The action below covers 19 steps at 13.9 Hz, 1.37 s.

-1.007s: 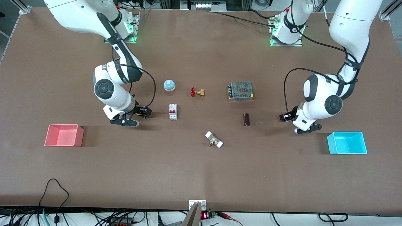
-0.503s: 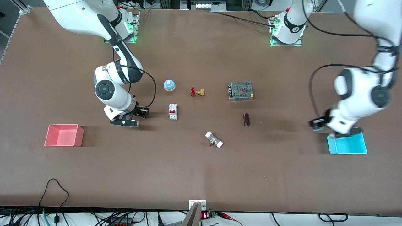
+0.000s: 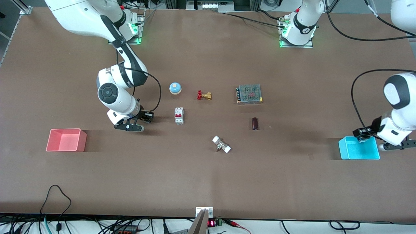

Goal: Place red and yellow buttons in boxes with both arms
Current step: 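Carry the yellow button to the pink box while the left gripper carries red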

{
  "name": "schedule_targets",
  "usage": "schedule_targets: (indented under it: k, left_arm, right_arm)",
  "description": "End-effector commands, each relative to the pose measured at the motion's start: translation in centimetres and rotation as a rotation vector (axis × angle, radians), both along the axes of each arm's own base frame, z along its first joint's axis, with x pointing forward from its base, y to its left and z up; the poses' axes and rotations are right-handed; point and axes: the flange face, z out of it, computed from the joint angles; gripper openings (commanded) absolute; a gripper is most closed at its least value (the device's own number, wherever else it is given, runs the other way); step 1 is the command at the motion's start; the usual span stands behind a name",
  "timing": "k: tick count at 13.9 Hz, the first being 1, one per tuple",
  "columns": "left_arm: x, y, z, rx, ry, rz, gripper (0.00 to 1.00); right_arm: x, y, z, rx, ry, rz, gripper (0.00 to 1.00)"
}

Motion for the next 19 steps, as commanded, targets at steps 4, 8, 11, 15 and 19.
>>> schedule_targets:
  k: [4,8,11,15,19]
  left_arm:
    - [2.5,2.1,-3.2,-0.041,0.141,-0.025,0.22]
    - [4.1,4.1,-4.2,-0.042,0.126,-0.08,0.22]
    - [4.6,4.7,-4.7,-0.044,0.117,-0.089,0.22]
    - [4.9,4.7,-6.5,-0.057,0.131,-0.115,0.22]
    - [5.2,4.7,-8.1,-0.106,0.126,-0.135,0.22]
  right_arm:
    - [4.0,-9.8,15.4,-0.026,-0.021,0.208,0.25]
    - [6.6,-18.4,20.4,-0.02,-0.051,0.268,0.26]
    - [7.3,-24.2,18.5,-0.018,-0.043,0.349,0.26]
    - [8.7,-29.7,14.9,-0.032,-0.101,0.418,0.27]
    - [9.0,-31.5,12.9,-0.035,-0.11,0.401,0.27]
